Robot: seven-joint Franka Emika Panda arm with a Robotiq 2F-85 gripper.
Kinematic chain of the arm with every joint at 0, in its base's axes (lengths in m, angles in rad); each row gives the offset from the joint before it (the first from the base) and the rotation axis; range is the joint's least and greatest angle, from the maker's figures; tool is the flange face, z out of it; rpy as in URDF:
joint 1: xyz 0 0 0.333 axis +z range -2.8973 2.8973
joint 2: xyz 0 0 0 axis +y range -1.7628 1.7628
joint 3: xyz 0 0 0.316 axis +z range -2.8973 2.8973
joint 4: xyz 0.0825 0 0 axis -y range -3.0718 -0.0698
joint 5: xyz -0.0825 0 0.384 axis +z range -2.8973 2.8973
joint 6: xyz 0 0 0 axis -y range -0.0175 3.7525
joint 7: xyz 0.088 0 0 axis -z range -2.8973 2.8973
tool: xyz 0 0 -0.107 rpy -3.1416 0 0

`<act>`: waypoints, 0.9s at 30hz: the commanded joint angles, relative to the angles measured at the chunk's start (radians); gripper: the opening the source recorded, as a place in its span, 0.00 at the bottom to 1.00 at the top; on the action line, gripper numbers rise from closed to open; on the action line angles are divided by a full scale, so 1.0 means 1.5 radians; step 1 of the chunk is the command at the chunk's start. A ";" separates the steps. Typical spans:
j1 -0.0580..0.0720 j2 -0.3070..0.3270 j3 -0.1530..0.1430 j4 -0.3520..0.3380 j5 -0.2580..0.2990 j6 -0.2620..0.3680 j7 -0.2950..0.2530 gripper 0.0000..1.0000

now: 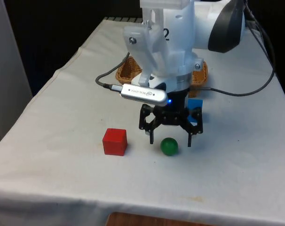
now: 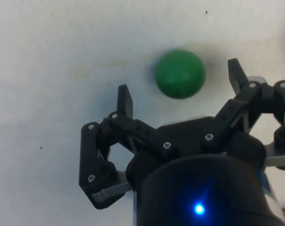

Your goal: Place all non-red objects into the basket.

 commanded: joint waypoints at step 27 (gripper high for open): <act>-0.003 0.021 -0.001 0.019 0.015 0.000 0.000 0.00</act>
